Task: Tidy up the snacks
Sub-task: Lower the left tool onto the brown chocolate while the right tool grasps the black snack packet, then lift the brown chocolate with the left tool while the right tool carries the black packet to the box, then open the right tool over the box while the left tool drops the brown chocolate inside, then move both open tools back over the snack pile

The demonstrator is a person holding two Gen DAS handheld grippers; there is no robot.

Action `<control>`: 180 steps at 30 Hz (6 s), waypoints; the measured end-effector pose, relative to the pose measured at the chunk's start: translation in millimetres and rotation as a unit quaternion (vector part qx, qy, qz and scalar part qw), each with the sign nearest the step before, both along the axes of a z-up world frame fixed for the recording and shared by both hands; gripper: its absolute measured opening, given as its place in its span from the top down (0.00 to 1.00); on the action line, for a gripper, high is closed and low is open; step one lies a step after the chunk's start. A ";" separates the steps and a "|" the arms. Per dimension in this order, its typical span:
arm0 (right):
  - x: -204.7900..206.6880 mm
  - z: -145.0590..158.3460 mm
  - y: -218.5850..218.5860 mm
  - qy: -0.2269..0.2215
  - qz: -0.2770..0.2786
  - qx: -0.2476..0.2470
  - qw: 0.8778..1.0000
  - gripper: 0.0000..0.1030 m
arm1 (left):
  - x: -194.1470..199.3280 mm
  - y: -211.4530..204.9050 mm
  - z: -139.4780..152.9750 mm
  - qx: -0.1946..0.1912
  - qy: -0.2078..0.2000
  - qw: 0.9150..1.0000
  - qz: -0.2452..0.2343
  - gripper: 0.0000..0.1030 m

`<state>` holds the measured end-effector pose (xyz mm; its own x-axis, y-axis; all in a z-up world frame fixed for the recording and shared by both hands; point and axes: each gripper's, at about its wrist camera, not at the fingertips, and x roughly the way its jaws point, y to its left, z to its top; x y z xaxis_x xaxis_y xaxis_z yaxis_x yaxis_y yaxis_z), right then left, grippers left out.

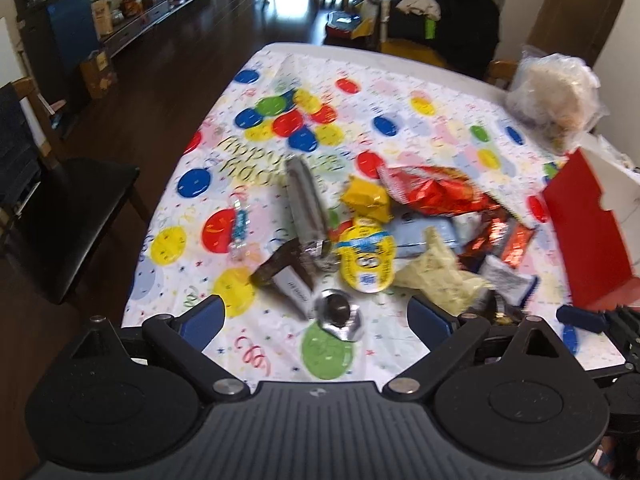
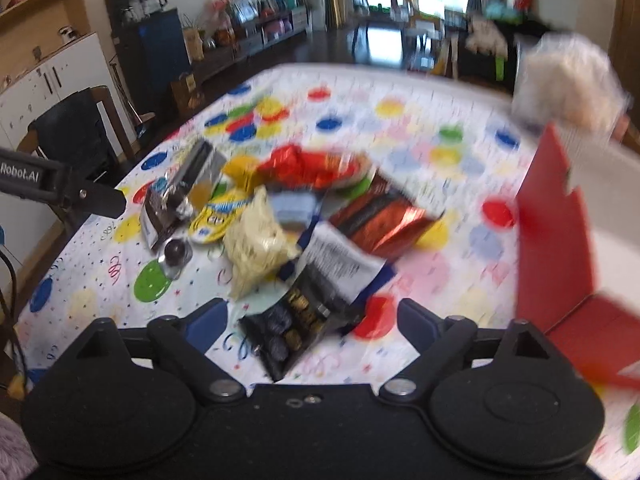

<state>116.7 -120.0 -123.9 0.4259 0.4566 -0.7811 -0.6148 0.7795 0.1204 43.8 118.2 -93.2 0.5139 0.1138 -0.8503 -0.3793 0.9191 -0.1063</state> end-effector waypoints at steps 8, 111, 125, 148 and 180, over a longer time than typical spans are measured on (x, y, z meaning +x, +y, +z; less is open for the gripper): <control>22.6 -18.4 6.0 0.072 -0.061 0.019 0.995 0.21 | 19.1 28.2 -23.0 -0.017 0.020 0.999 0.045 0.10; -42.0 52.7 -115.2 0.016 -0.172 0.104 0.979 0.70 | -16.3 -25.6 -5.4 -0.029 -0.021 0.998 -0.042 0.66; 27.7 93.1 -186.6 -0.036 -0.186 0.083 0.978 0.70 | 54.9 -148.5 59.4 -0.037 -0.073 0.985 -0.153 0.66; 154.6 53.0 -282.0 0.023 -0.180 0.017 0.983 0.70 | 205.2 -330.5 32.3 0.002 0.023 0.963 -0.269 0.66; 128.1 73.3 -280.2 0.011 -0.132 0.058 0.990 0.41 | 191.6 -327.6 45.0 0.022 0.004 0.967 -0.255 0.51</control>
<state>244.8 -400.2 -50.6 0.5262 0.4192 -0.7399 -0.3884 0.8925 0.2294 235.4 -209.4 -48.2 0.5056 -0.1173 -0.8548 0.1246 0.9903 -0.0622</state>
